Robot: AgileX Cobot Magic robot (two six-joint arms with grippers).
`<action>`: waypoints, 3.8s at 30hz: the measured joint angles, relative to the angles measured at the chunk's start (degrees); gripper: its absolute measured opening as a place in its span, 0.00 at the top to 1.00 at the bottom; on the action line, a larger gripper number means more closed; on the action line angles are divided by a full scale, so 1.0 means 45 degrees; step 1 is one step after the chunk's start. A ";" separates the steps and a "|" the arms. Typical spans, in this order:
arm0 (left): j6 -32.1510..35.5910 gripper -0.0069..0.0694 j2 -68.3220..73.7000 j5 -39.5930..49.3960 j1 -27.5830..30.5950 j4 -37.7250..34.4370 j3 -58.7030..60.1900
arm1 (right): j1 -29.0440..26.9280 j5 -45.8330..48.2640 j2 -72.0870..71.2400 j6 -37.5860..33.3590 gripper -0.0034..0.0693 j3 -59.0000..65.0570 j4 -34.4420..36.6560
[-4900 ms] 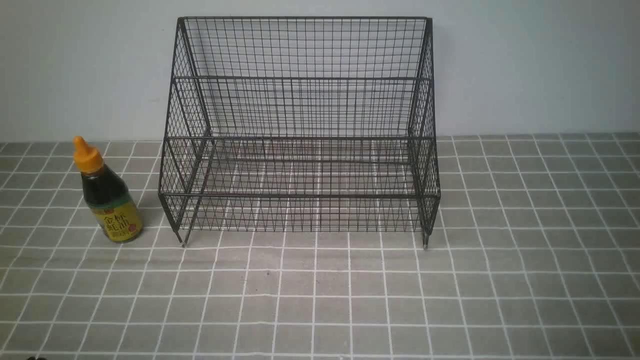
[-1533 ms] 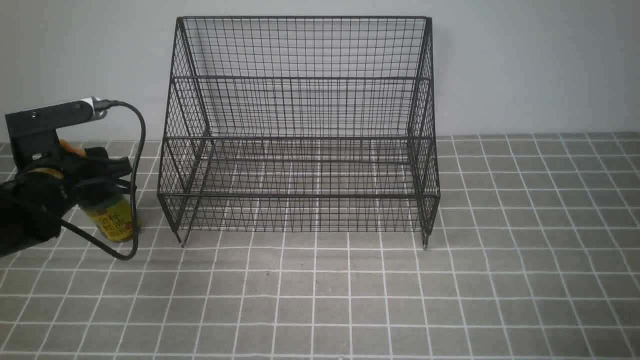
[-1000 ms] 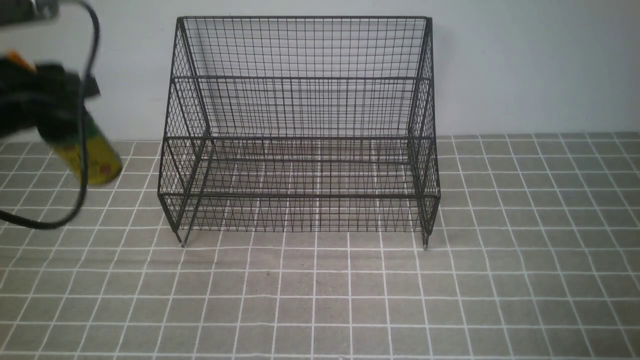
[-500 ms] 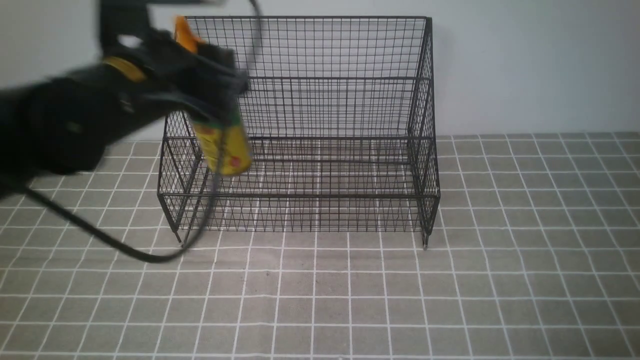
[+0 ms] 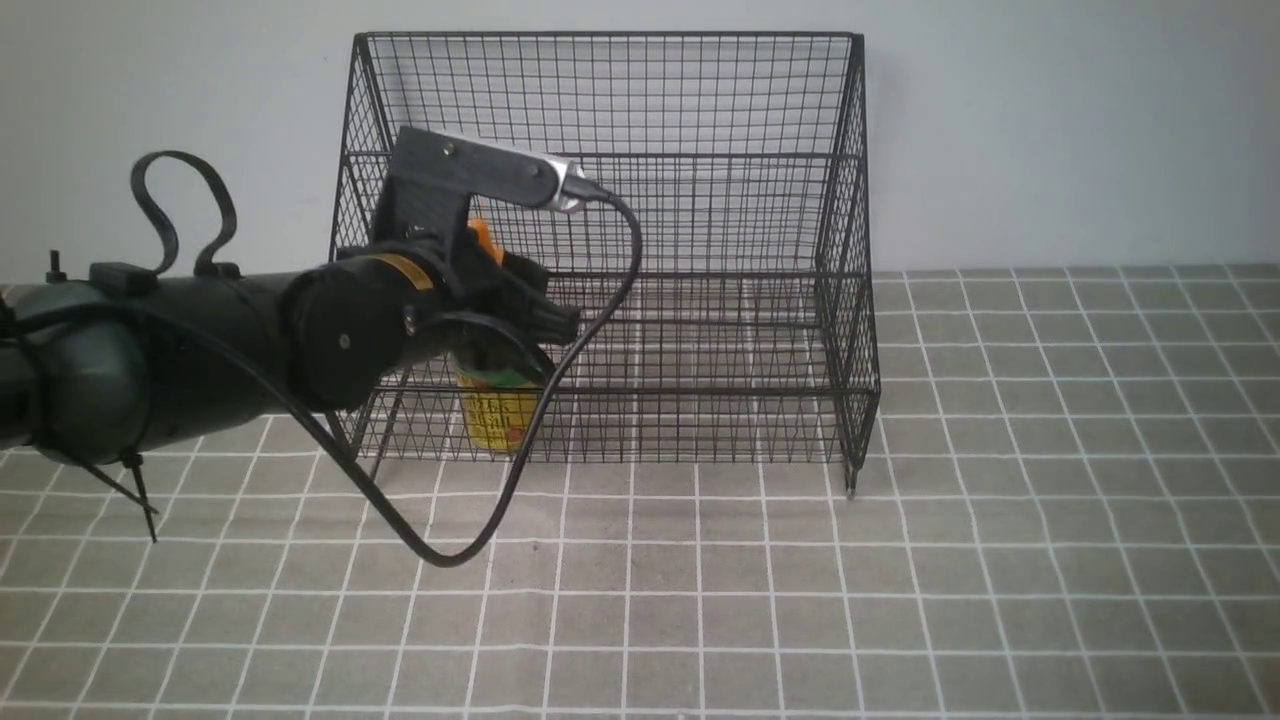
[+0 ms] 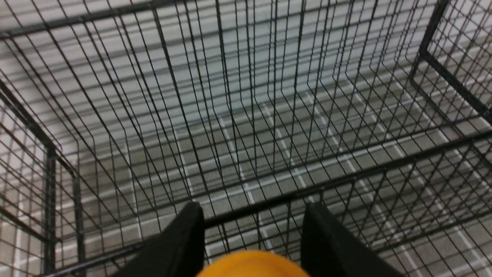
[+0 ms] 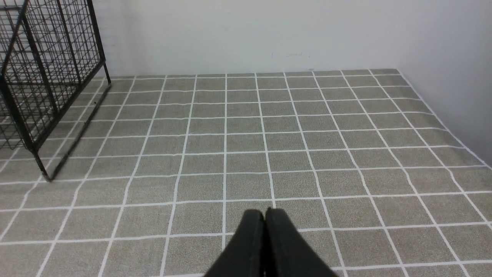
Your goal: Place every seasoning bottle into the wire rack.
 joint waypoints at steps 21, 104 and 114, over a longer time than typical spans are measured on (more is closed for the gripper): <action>0.0798 0.35 -0.3248 0.2624 0.0000 0.0048 -0.0016 | 0.0000 0.0000 0.0000 0.0000 0.97 0.0000 0.0000; -0.2095 0.92 -2.1954 0.6115 0.3464 0.2936 1.3577 | 0.0000 0.0000 0.0000 0.0000 0.97 0.0000 0.0012; -0.2104 0.92 -2.1954 0.6115 0.3464 0.2936 1.3577 | 0.0000 0.0000 0.0000 0.0000 0.97 0.0000 0.0012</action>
